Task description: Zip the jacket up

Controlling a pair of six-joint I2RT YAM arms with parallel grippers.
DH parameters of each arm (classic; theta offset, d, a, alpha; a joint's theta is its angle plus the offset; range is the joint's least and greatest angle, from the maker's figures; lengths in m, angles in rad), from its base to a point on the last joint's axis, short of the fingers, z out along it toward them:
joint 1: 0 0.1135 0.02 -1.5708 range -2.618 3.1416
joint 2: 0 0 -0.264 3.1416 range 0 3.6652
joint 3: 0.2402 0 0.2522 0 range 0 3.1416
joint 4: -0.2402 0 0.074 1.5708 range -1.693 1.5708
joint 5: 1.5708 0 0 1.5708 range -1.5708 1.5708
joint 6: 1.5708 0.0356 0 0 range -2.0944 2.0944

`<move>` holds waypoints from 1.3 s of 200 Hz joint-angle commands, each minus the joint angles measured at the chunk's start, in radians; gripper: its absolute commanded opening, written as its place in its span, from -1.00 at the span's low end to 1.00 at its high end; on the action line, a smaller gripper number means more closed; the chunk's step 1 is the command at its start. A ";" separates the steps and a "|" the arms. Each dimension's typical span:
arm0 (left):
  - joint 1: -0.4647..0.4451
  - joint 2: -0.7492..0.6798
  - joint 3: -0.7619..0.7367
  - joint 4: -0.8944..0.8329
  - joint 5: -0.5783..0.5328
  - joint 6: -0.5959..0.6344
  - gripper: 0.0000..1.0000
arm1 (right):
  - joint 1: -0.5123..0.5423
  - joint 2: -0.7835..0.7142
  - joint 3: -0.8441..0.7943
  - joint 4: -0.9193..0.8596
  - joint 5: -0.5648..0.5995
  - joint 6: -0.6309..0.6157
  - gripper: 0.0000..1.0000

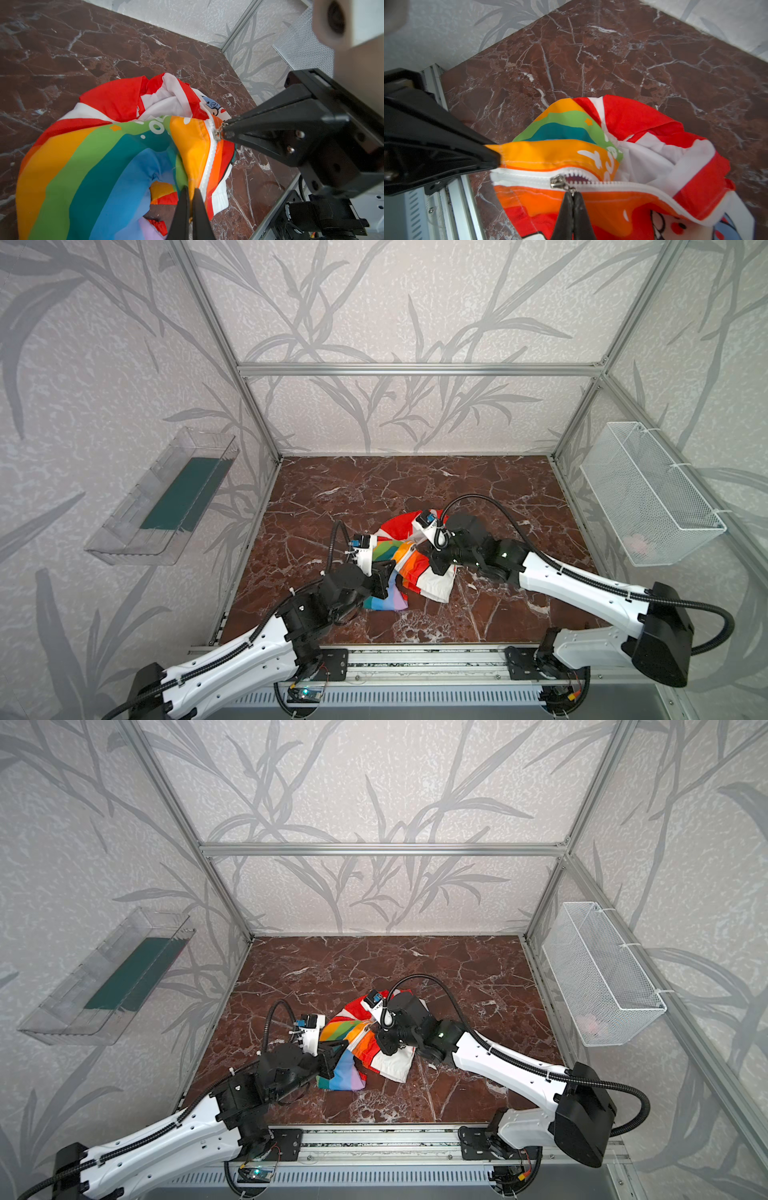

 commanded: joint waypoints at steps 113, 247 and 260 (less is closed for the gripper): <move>0.490 0.781 1.238 -0.239 0.657 0.408 -1.00 | -0.349 0.058 0.606 -0.112 0.337 -0.320 -1.00; 0.655 0.495 0.386 -0.344 0.508 0.520 -1.00 | -0.128 0.227 0.129 -0.002 0.052 0.151 -1.00; 0.666 0.495 0.371 -0.358 0.491 0.543 -1.00 | -0.128 0.255 0.142 -0.053 0.052 0.149 -1.00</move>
